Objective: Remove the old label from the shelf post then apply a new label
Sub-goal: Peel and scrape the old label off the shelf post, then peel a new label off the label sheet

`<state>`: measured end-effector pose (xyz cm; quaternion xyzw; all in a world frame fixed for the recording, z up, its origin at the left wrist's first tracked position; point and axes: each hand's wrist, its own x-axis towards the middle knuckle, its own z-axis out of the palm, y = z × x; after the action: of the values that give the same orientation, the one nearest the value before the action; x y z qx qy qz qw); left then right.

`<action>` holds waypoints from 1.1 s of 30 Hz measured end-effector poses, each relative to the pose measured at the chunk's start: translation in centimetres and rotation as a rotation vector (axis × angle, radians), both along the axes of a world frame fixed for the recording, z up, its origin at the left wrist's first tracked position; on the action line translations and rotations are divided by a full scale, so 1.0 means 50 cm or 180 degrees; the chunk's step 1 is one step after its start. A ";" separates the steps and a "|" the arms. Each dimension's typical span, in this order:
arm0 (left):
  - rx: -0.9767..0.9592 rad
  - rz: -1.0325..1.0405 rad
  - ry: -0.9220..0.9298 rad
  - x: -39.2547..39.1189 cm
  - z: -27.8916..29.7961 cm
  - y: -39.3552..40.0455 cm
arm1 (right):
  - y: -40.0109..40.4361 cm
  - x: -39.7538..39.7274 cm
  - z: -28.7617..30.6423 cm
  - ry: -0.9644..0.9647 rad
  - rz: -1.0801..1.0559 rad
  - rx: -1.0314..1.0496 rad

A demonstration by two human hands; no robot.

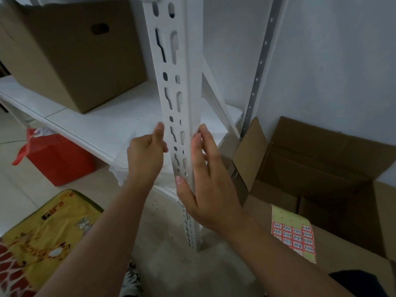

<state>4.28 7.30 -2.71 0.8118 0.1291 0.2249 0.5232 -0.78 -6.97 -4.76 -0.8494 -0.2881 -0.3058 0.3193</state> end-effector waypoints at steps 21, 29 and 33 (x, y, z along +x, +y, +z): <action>0.0203 -0.0469 -0.0869 -0.090 0.017 -0.117 | -0.108 0.006 0.029 0.1320 -0.0214 0.0500; 0.0790 0.0212 -0.1855 -0.111 0.019 -0.140 | -0.166 0.009 0.025 0.1720 -0.0379 -0.0208; 0.1628 -0.0399 -0.2759 -0.119 -0.016 -0.181 | -0.201 0.022 0.035 0.2118 -0.0627 -0.0418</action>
<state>-1.68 -1.77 -3.51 0.7521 -0.2081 0.5338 0.3257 0.30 -17.03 -3.01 -0.9450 -0.1041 -0.0224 0.3094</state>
